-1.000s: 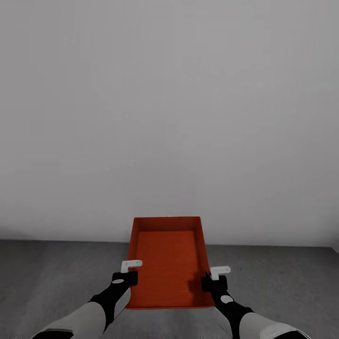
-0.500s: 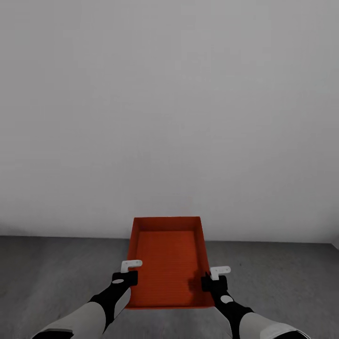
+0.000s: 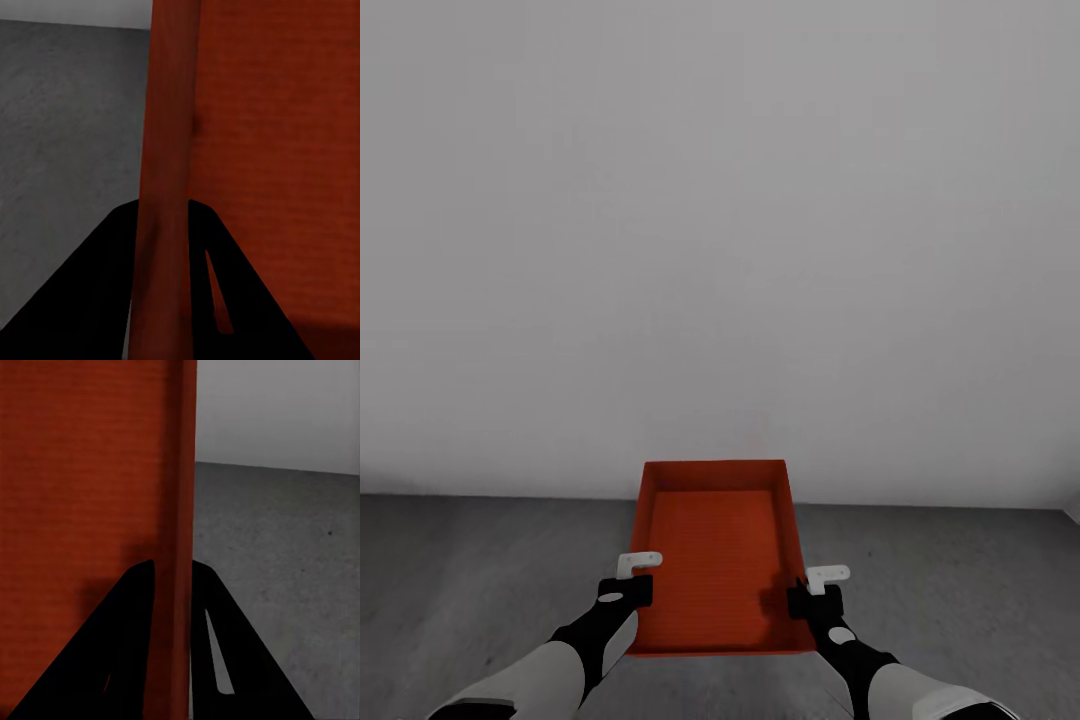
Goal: Move the two storage containers from the living room to the garage. In the garage, place one container on the floor and stack the other container on top of it (either order is fine).
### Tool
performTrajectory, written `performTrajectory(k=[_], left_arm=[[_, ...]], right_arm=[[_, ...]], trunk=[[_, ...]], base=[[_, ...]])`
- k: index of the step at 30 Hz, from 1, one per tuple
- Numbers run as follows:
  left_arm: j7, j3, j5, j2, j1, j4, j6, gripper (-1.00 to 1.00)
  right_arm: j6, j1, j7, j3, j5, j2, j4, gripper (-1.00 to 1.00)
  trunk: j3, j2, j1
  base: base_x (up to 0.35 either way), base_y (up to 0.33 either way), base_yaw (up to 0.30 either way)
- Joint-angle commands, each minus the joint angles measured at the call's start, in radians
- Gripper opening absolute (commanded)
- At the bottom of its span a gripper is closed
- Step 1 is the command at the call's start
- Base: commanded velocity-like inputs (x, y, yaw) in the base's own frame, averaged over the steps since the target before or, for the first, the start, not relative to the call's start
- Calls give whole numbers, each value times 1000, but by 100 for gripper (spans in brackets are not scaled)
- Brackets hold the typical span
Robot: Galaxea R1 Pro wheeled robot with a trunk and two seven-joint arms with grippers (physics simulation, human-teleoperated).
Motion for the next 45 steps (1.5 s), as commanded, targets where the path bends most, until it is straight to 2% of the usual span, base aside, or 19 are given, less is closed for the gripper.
performTrajectory(k=[1, 45], left_arm=[[10, 62, 39, 47, -1, -26, -1, -100], [11, 62, 39, 47, -1, -26, -1, -100]], right_arm=[[-5, 0, -3, -20, -16, 0, 1, -100], [-5, 0, -3, -20, -16, -3, 1, -100]], trunk=[[-3, -1, 0], [-72, -1, 0]], base=[[0, 0, 0], [0, 0, 0]])
